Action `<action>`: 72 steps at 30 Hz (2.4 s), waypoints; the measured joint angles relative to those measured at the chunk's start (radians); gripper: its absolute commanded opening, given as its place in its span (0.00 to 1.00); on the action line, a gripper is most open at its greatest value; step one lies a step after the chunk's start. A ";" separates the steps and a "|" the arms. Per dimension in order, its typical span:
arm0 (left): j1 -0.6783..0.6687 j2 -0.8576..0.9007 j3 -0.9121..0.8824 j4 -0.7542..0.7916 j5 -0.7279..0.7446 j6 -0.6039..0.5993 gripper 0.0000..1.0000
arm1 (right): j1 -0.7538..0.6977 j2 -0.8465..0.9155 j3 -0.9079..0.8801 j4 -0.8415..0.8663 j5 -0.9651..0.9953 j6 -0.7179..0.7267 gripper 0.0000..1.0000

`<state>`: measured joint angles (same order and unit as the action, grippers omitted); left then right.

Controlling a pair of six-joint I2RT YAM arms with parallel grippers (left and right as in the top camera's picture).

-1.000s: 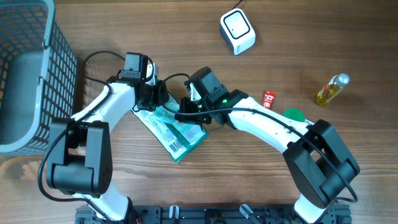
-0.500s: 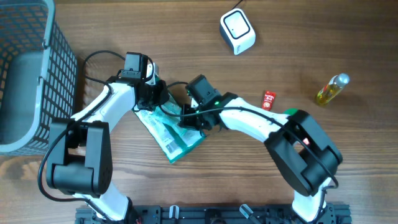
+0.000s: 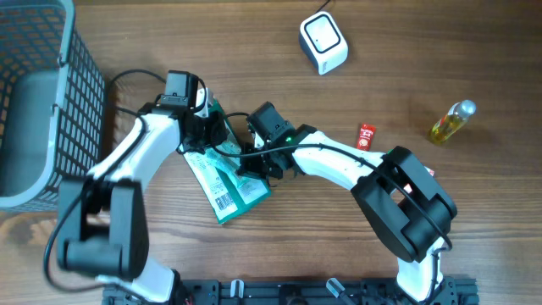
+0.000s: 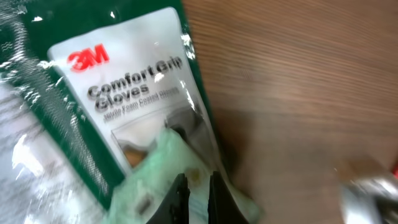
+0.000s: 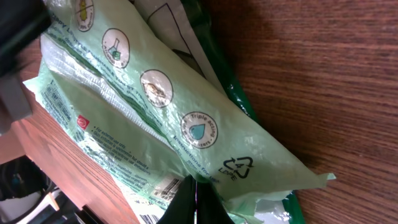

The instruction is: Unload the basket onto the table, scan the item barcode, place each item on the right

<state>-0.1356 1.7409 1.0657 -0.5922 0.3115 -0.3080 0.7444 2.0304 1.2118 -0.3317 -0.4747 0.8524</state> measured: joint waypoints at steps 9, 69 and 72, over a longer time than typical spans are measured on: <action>0.000 -0.127 -0.026 -0.125 -0.001 -0.016 0.04 | 0.000 0.002 0.000 0.006 -0.006 0.000 0.05; -0.006 0.005 -0.085 0.018 -0.333 -0.138 0.04 | -0.099 -0.183 -0.034 -0.079 0.375 -0.222 0.49; -0.010 0.007 -0.085 0.075 -0.246 -0.119 0.04 | -0.099 -0.183 -0.034 -0.084 0.375 -0.222 0.54</action>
<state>-0.1455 1.7477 0.9810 -0.5171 0.0650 -0.4267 0.6453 1.8473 1.1782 -0.4160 -0.0998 0.6300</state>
